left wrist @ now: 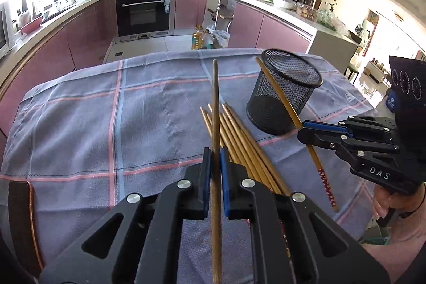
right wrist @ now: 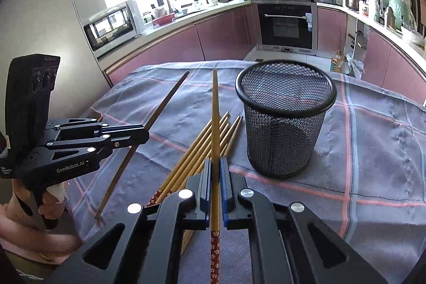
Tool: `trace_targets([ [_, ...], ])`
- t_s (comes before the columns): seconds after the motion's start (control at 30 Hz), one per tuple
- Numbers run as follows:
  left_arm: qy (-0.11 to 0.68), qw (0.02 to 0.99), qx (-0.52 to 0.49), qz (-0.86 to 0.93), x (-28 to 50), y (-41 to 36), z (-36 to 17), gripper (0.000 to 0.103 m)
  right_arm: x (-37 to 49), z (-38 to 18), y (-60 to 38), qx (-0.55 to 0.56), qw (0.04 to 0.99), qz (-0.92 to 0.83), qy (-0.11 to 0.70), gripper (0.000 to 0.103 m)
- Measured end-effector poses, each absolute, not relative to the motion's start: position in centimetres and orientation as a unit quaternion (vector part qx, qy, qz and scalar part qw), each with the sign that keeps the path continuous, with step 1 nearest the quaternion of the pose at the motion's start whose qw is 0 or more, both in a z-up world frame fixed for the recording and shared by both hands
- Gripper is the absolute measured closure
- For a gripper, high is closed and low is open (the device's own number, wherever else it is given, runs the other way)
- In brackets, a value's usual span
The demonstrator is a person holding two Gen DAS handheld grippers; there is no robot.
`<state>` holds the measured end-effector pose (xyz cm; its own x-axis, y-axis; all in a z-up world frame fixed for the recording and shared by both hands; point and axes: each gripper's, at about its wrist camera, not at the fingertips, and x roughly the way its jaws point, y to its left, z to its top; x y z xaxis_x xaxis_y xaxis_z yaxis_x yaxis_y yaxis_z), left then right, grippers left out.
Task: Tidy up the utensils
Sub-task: 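Lower the left chopstick into the black mesh cup while the right gripper inserts its own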
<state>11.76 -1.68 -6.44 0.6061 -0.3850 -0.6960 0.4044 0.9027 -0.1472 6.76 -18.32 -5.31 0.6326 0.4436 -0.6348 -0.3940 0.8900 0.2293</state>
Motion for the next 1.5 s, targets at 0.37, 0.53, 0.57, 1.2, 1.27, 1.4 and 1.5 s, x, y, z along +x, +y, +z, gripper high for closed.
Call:
trace_targets([
  [0.37, 0.309, 0.911, -0.015, -0.272, 8.9, -1.0, 0.8, 0.095, 5.8, -0.5, -21.1, 0.069, 0.927, 0.239, 0.28, 0.098],
  [0.53, 0.273, 0.917, -0.039, -0.288, 9.0, -0.8, 4.2, 0.095, 6.4, 2.0, -22.1, 0.072, 0.935, 0.242, 0.248, 0.098],
  [0.57, 0.267, 0.917, -0.044, -0.294, 9.1, -0.8, 4.8, 0.095, 6.5, 2.5, -22.2, 0.072, 0.937, 0.242, 0.241, 0.098],
  [1.2, 0.271, 0.904, -0.022, -0.33, 13.9, -10.0, 9.0, 0.095, 12.8, 4.4, -25.0, 0.063, 0.951, 0.204, 0.226, 0.098],
  [1.27, 0.3, 0.895, -0.014, -0.329, 14.8, -10.9, 7.1, 0.095, 13.5, 3.2, -24.6, 0.057, 0.944, 0.206, 0.251, 0.098],
  [1.4, 0.341, 0.881, -0.002, -0.328, 16.4, -12.0, 3.6, 0.095, 15.0, 0.7, -24.0, 0.049, 0.929, 0.207, 0.304, 0.098],
  [1.5, 0.351, 0.879, 0.001, -0.323, 17.0, -12.7, 2.5, 0.095, 15.9, -0.4, -23.5, 0.047, 0.92, 0.203, 0.331, 0.097],
])
